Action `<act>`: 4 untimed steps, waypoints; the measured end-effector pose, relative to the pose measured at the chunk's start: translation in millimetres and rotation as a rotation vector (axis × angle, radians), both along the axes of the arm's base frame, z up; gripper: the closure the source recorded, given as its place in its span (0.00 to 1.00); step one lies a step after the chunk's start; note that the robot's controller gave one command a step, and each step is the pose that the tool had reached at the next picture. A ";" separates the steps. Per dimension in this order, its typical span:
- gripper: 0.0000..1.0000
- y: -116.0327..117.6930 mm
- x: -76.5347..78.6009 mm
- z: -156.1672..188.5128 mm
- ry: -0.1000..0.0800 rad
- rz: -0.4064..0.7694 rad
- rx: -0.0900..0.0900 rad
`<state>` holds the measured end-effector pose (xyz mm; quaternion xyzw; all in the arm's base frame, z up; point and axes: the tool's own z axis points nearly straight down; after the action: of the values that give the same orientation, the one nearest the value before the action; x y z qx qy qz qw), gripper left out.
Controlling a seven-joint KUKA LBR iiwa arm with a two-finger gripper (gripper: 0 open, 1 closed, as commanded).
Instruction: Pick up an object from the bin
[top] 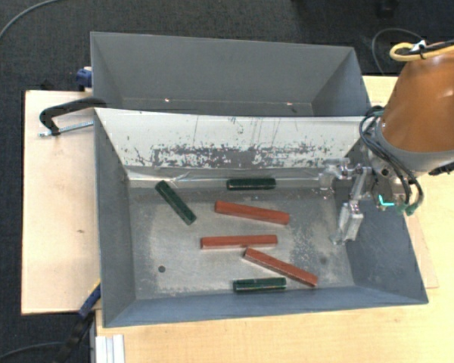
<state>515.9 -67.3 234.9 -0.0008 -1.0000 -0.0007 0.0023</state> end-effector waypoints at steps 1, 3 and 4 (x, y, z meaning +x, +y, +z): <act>0.00 65.5 1.2 -147.0 0.002 0.004 0.002; 1.00 82.8 -22.5 -162.2 -0.006 -0.056 0.000; 1.00 86.1 -9.0 -45.8 -0.018 -0.033 0.000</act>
Offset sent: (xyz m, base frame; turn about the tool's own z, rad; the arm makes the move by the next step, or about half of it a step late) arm 0.0022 0.0622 -0.1430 -0.0004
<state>506.8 18.7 189.1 -0.0175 -0.9998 -0.0009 -0.0066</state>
